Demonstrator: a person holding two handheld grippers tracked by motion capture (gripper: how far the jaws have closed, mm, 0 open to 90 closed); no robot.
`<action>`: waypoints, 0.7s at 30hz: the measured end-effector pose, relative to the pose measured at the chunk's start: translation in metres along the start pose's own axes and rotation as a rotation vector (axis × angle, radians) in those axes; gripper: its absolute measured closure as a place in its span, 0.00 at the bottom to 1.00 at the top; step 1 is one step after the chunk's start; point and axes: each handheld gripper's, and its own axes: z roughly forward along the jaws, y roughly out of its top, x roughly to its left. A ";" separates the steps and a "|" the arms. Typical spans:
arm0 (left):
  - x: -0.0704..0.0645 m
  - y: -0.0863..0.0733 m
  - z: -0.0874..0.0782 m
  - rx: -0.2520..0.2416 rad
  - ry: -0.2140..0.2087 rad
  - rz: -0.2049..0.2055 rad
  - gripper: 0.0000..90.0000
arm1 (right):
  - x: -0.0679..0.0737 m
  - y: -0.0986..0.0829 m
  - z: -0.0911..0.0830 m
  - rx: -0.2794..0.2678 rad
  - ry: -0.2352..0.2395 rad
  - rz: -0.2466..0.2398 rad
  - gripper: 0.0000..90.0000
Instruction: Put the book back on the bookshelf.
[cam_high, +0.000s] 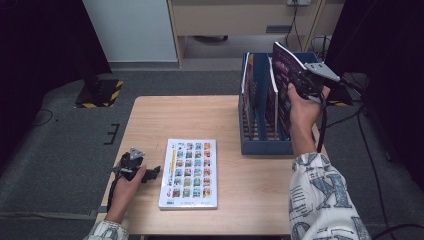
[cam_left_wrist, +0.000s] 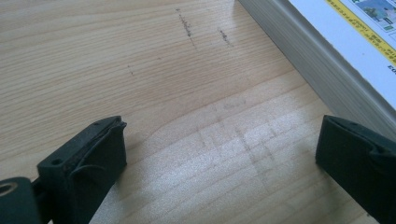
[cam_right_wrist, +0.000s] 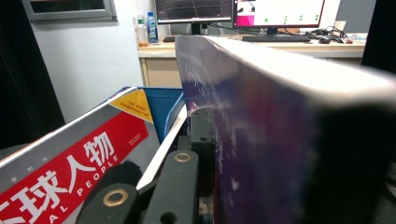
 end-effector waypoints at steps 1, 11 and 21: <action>0.000 0.000 0.000 -0.001 0.000 0.000 0.01 | 0.000 0.000 0.000 -0.001 -0.001 0.001 0.93; 0.000 0.000 0.000 -0.001 -0.001 -0.001 0.01 | 0.001 -0.007 0.006 -0.005 0.002 0.016 0.93; 0.000 0.000 0.000 0.003 -0.001 0.004 0.01 | -0.005 -0.021 0.010 -0.005 0.017 0.031 0.93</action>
